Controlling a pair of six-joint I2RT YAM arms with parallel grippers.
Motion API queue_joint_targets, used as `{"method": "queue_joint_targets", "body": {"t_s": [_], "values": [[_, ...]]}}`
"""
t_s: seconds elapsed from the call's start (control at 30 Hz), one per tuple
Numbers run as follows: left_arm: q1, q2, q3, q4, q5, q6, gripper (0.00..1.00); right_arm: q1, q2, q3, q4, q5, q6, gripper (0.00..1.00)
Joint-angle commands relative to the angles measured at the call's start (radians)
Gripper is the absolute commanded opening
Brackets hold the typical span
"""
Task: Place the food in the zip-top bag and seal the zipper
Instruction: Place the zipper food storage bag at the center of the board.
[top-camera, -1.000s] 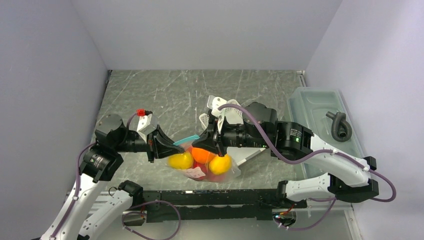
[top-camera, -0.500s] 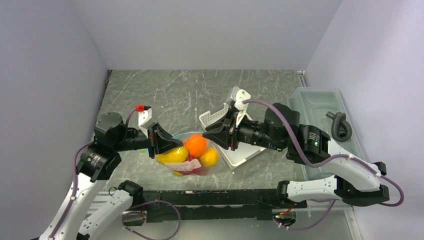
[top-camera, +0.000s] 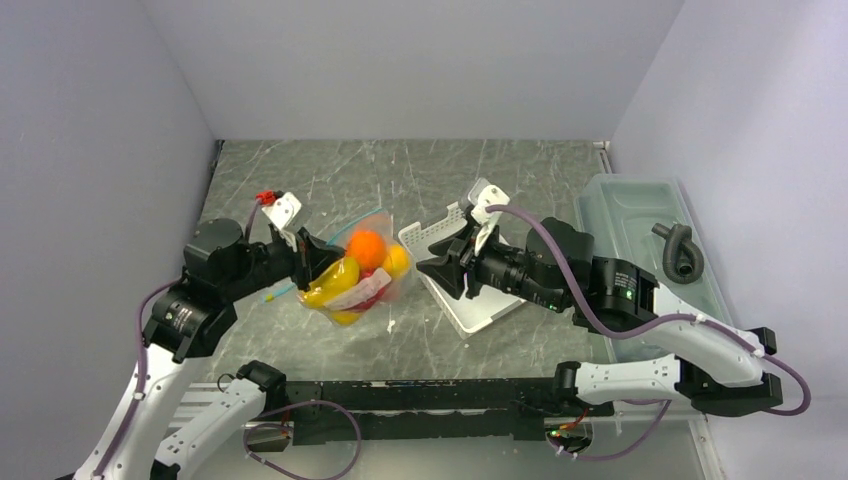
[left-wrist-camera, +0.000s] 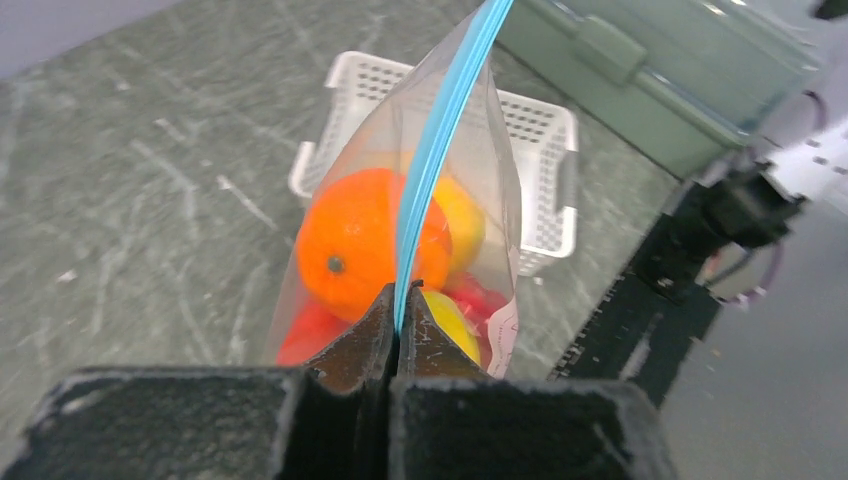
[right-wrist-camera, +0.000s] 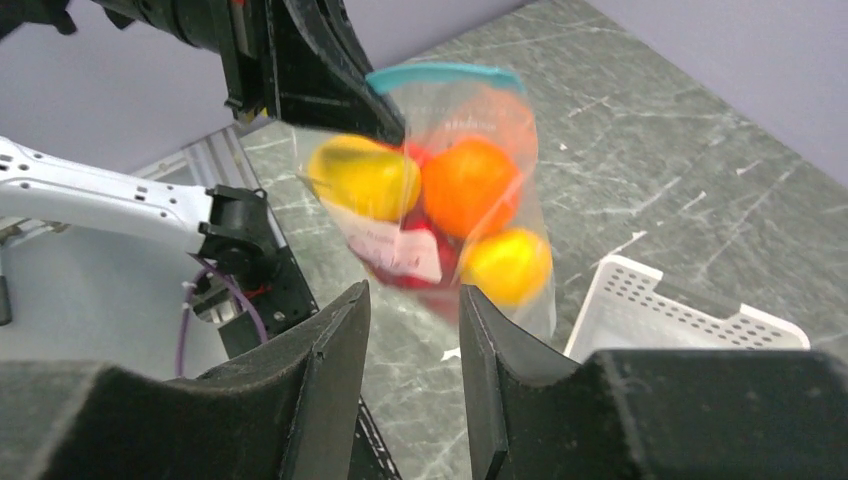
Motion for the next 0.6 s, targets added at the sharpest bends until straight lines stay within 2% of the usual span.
{"method": "queue_joint_targets", "body": {"t_s": [0.0,0.33,0.57], "values": [[0.002,0.014,0.071,0.016,-0.250,0.034,0.00,-0.007,-0.050,-0.043,0.048,0.072,0.006,0.42],[0.002,0.130,0.124,-0.020,-0.656,0.092,0.00,-0.013,-0.089,-0.167,0.114,0.088,0.005,0.45],[0.002,0.233,0.140,0.034,-0.942,0.175,0.00,-0.017,-0.095,-0.238,0.162,0.078,0.015,0.47]]}}
